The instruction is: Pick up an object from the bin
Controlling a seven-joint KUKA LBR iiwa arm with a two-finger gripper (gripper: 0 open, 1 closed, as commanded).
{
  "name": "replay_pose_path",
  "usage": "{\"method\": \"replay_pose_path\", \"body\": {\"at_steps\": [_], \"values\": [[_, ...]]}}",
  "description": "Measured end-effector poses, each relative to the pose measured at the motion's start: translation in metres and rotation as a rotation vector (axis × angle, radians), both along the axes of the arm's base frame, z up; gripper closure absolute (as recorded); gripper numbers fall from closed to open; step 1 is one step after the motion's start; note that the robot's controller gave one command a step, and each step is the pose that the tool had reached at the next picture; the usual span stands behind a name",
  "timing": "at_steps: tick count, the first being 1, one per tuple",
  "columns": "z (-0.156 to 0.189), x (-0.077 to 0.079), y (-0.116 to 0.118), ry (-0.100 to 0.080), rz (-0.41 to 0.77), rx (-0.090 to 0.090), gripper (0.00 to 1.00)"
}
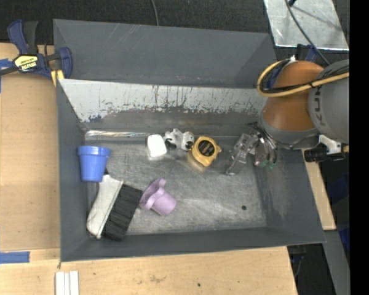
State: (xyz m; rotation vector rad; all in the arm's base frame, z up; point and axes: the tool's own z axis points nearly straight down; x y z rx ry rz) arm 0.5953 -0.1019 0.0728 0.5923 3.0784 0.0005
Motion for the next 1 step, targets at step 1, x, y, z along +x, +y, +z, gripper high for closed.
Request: {"method": "replay_pose_path", "body": {"at_steps": [1], "values": [[0.0,0.0,0.0,0.0,0.001,0.0,1.0]]}}
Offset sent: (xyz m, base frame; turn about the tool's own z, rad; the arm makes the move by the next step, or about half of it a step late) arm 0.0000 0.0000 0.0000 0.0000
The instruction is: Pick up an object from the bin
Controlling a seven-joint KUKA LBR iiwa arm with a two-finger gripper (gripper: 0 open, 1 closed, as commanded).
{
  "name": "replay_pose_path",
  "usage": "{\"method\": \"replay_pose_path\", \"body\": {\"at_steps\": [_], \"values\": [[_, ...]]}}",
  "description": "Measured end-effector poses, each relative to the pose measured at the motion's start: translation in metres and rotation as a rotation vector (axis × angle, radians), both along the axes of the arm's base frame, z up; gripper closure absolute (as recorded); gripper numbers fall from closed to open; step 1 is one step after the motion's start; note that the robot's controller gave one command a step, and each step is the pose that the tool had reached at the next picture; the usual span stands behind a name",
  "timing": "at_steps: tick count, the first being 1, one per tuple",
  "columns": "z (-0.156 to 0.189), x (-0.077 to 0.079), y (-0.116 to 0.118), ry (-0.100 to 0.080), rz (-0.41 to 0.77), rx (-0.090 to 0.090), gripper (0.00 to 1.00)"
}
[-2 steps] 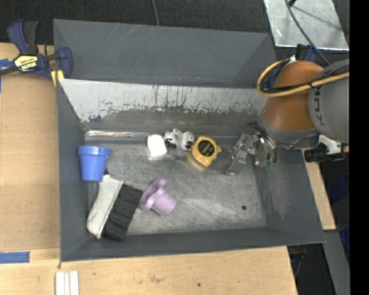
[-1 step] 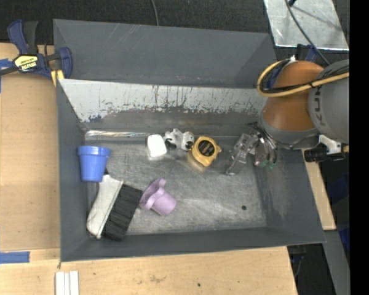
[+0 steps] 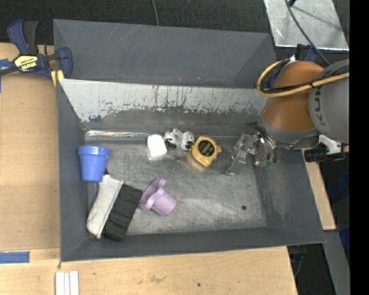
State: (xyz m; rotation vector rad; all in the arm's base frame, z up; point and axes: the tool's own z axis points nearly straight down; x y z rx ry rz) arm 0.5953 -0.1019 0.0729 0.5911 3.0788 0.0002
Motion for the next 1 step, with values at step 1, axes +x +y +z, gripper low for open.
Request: {"method": "replay_pose_path", "body": {"at_steps": [1], "values": [[-0.0013,-0.0009,-0.0001,0.003,0.0,0.0,0.0]]}}
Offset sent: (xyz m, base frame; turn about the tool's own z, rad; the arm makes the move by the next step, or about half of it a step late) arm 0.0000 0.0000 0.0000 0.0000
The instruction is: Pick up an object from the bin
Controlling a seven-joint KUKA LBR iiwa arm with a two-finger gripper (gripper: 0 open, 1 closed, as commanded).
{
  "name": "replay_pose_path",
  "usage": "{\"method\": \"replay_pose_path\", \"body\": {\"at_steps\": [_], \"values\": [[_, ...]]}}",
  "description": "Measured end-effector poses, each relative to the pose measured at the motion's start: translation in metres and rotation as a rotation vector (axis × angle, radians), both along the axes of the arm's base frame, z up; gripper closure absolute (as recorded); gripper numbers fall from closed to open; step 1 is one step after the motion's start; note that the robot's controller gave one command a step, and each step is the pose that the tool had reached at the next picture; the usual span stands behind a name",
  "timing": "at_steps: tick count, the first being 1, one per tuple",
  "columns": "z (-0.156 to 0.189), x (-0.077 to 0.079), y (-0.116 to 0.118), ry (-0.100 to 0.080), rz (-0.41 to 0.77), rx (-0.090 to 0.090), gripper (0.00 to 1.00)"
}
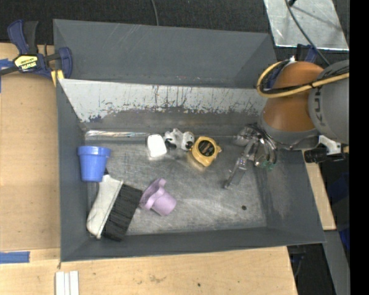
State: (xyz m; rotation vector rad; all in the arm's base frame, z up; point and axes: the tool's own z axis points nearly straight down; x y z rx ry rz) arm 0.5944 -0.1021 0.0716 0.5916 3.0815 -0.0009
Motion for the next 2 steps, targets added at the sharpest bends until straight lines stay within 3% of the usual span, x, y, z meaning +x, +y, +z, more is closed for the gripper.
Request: {"method": "replay_pose_path", "body": {"at_steps": [1,2], "values": [[0.0,0.0,0.0,0.0,0.0,0.0,0.0],[0.001,0.012,0.051,-0.005,-0.004,-0.002,0.0]]}}
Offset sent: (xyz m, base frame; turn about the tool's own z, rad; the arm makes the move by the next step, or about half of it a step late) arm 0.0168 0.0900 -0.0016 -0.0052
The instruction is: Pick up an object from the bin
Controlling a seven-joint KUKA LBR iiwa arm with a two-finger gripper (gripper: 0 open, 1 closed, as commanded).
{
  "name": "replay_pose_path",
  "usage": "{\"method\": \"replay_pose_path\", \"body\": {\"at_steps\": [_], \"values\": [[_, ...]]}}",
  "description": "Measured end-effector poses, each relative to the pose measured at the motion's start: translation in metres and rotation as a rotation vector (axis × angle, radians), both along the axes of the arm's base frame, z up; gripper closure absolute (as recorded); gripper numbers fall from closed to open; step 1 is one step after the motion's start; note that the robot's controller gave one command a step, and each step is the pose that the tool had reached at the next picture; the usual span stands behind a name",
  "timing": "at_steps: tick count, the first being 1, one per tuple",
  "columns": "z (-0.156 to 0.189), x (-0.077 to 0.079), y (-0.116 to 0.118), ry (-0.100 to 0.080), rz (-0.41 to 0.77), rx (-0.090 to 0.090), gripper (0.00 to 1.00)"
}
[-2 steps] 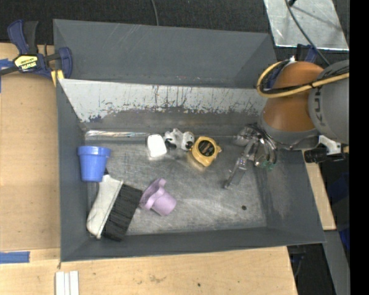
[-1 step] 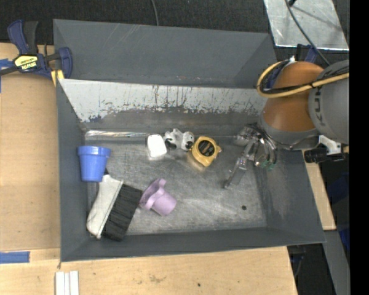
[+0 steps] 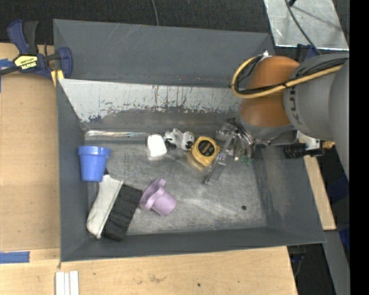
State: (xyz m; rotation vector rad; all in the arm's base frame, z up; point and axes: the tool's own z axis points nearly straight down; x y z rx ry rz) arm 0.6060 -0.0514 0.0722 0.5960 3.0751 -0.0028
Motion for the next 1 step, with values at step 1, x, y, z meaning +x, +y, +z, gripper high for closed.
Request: {"method": "replay_pose_path", "body": {"at_steps": [1], "values": [[0.004,0.0034,0.0262,-0.007,-0.057,0.002,1.0]]}}
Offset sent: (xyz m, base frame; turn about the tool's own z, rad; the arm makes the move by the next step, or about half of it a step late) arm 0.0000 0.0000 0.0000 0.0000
